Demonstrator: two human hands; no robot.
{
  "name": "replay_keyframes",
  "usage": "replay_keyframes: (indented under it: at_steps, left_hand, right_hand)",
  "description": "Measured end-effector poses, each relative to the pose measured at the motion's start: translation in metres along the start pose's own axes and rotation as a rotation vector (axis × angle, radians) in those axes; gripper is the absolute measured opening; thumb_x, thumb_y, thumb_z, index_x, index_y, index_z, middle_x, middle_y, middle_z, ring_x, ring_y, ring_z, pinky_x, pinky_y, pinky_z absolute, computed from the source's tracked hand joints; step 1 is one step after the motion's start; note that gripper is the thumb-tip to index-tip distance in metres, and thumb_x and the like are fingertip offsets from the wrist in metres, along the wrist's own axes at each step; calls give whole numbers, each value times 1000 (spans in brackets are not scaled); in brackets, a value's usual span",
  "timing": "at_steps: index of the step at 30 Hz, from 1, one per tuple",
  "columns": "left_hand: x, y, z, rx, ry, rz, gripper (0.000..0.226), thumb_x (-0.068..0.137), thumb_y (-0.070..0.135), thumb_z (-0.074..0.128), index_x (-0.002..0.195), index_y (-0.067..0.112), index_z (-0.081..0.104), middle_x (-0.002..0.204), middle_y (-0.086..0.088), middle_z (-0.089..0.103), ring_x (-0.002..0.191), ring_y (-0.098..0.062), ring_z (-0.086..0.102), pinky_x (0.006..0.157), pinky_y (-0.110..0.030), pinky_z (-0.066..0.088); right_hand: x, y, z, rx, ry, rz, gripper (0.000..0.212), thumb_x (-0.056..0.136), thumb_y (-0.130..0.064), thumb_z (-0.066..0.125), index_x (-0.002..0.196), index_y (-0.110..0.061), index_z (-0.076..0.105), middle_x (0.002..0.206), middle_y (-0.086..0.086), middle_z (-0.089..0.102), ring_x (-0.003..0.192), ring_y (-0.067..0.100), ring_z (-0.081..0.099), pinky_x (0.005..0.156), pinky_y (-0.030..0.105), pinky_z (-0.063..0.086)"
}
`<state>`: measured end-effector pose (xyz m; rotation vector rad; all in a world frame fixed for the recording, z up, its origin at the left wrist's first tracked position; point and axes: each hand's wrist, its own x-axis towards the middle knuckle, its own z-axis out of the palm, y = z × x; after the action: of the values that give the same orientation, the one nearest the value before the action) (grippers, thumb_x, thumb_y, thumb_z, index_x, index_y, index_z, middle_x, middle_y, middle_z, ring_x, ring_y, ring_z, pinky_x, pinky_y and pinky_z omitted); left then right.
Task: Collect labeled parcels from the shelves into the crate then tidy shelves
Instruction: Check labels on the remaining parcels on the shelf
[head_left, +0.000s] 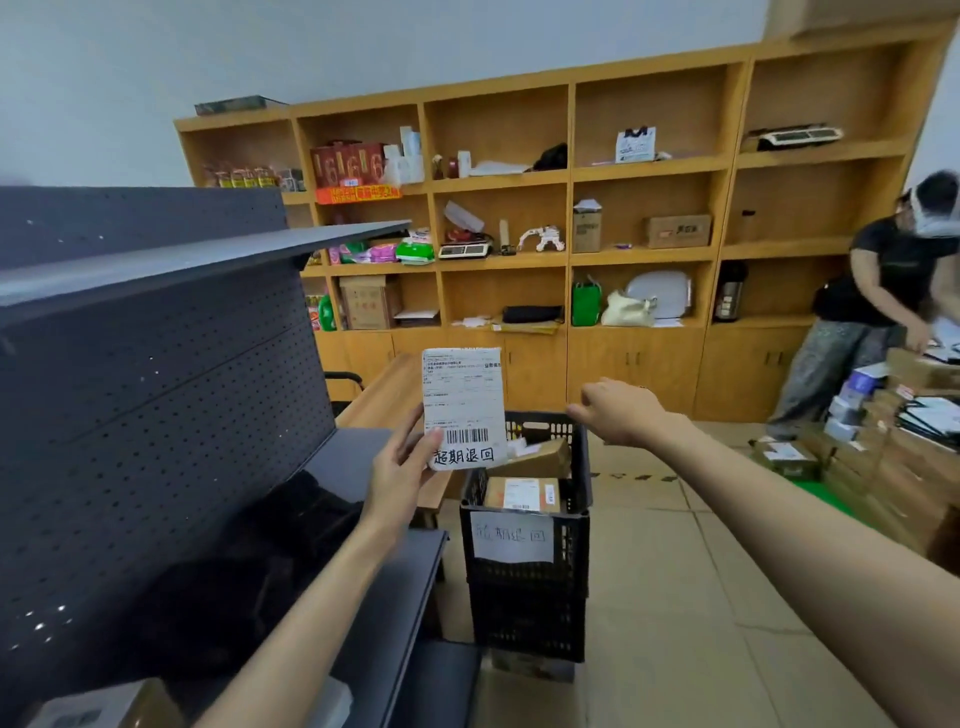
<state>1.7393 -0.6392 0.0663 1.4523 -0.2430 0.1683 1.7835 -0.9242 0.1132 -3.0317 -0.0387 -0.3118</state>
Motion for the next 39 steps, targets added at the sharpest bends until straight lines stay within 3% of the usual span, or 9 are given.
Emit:
replay_keyframes:
  at_steps: [11,18,24,39]
  left_hand:
    - [100,-32,80,-5,-46,10,50,100,20,58,149,23,46,122,-4,72,104,-11,71,75,-19,57]
    - [150,-55,114,9,-47,10,46,100,17,59,144,23,50,119,-4,73,100,-6,72,72,-17,57]
    - [201,-82,124,12,-63,-8,46,99,21,60,143,29,50,119,-1,73,107,-12,70,74,-17,56]
    - [399,-158,108,-93,-72,-122,47,100,16,59,145,19,48,118,-6,71,88,-5,74,65,-17,57]
  right_hand:
    - [77,83,18,34,9,44,39,99,-51,43,106,-16,59,100,1,59,88,17,57,71,31,48]
    - [122,114,42,11,-41,32,43,98,-46,49,126,-14,53,124,8,57,108,24,57,90,41,52]
    - [168,130,65,17,-45,52,42,98,-47,46,124,-15,54,122,7,58,107,24,57,92,43,51]
    - [353,126,97,-102,-62,97,38,98,-52,44,109,-18,59,108,5,62,95,22,59,85,40,52]
